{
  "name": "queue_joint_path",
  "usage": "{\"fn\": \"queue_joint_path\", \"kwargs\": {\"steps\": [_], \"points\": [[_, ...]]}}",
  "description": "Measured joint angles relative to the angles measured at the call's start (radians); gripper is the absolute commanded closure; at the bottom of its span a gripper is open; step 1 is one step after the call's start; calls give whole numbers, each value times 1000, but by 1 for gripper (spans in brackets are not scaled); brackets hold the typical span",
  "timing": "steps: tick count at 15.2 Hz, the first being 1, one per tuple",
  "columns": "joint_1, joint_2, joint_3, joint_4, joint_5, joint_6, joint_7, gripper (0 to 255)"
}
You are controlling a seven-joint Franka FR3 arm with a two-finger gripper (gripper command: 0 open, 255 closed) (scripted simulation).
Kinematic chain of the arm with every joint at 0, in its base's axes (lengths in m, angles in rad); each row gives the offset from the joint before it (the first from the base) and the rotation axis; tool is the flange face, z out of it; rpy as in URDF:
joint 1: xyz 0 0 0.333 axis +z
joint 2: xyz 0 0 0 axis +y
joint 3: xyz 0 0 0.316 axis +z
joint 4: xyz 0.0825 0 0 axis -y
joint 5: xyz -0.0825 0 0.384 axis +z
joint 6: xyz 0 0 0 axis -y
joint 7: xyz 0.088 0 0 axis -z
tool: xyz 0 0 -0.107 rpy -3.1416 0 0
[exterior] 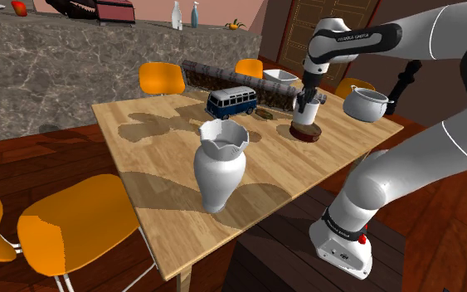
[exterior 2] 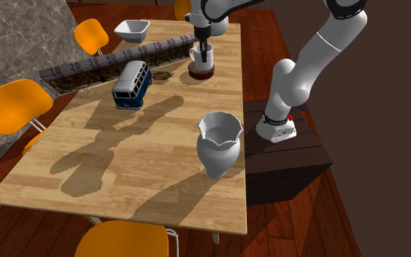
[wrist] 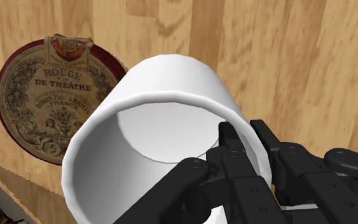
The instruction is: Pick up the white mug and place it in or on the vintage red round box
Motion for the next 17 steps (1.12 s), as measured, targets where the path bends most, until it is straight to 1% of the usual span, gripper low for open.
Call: {"fn": "queue_joint_path", "kwargs": {"steps": [5,9,11,13,17], "points": [[-17,124,-96,127,15,7,-131,255],[-33,255,-176,260,61,6,-255,255],[-41,310,-203,313,87,4,-304,255],[-44,326,-211,314,95,19,-317,255],[-46,340,-216,274,101,70,-323,255]]}}
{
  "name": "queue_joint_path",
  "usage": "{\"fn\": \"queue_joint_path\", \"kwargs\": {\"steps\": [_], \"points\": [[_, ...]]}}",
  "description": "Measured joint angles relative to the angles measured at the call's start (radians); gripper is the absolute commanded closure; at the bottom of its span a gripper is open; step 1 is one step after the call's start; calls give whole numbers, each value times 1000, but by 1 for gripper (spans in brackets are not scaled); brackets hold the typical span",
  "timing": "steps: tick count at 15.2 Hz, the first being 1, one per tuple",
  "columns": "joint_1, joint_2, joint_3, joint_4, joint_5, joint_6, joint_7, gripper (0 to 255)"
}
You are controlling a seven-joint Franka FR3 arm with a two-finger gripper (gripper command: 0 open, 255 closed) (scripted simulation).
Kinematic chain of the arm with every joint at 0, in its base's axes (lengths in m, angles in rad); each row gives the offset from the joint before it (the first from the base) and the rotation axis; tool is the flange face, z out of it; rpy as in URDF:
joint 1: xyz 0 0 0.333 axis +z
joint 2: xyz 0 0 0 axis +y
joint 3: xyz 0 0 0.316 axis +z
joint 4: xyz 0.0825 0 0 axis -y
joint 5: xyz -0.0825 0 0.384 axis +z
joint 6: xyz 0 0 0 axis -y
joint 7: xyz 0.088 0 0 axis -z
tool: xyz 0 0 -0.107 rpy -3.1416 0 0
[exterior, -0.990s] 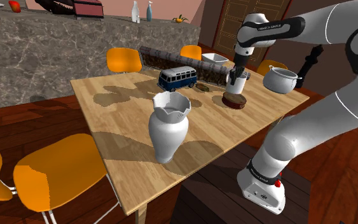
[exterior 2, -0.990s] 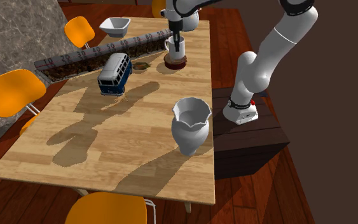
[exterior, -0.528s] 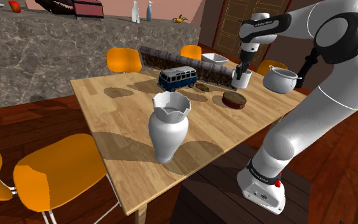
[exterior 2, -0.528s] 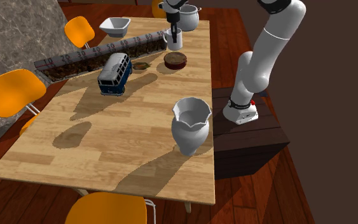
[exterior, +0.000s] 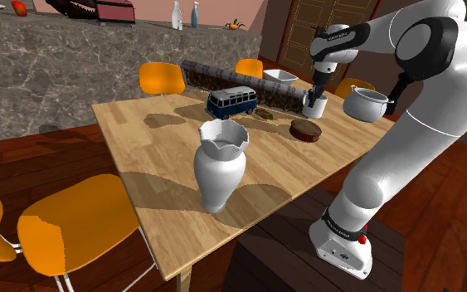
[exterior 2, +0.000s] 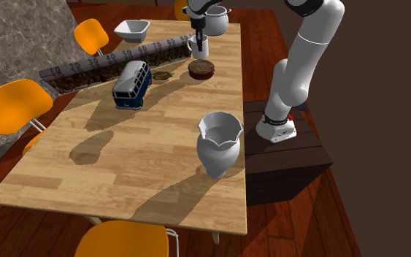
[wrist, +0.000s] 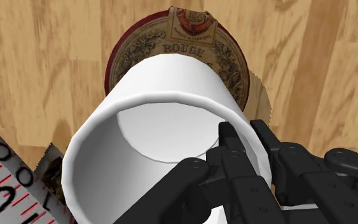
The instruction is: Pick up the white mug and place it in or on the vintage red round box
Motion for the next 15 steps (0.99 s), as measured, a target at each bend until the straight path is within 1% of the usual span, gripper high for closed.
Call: {"fn": "queue_joint_path", "kwargs": {"steps": [11,15], "points": [[-5,64,-13,-98,33,153,-24,255],[-4,71,-12,-106,40,170,-25,255]]}}
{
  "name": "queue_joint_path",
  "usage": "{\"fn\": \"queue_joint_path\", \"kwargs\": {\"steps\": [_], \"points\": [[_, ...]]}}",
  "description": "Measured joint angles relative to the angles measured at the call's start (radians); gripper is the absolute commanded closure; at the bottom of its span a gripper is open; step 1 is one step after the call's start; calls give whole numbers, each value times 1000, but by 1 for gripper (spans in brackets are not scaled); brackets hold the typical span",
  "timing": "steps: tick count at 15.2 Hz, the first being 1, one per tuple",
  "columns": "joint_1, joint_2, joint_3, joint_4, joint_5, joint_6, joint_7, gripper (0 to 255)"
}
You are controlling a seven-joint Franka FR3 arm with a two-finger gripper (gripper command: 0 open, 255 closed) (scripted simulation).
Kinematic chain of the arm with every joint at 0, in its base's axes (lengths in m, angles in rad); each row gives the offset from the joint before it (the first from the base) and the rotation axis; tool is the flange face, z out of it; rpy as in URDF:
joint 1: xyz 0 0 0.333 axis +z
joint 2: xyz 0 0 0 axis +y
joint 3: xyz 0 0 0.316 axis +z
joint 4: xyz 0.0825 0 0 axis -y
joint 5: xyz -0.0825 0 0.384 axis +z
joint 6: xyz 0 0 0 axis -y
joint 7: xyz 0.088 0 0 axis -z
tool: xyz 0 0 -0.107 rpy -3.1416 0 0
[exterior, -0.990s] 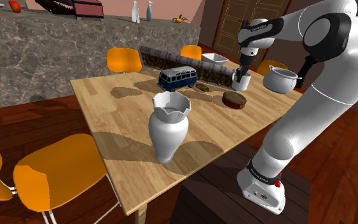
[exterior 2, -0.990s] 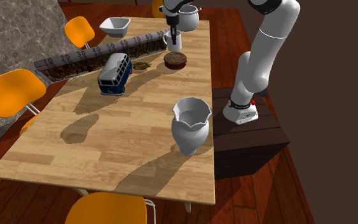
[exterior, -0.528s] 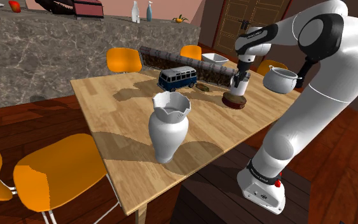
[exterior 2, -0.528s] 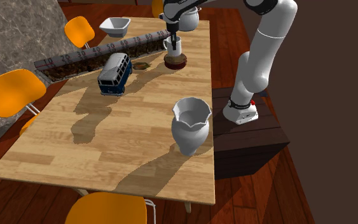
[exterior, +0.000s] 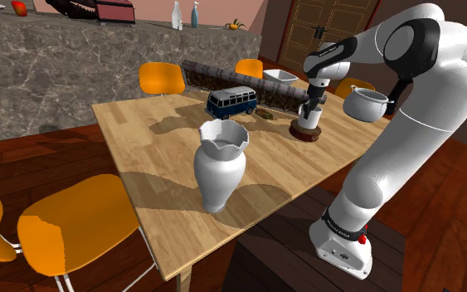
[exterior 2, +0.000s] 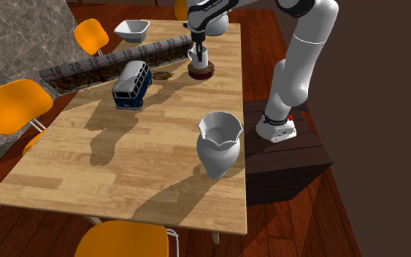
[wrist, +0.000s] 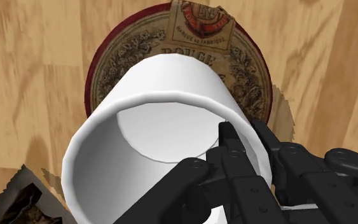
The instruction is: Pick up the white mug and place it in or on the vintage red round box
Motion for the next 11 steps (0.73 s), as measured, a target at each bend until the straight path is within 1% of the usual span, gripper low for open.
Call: {"fn": "queue_joint_path", "kwargs": {"steps": [3,4,10,11], "points": [[0,-1,0,-1,-1,1,0,255],[0,-1,0,-1,0,1,0,0],[-1,4,-1,-2,0,3,-1,0],[-1,-3,0,6,-4,-11,2,0]]}}
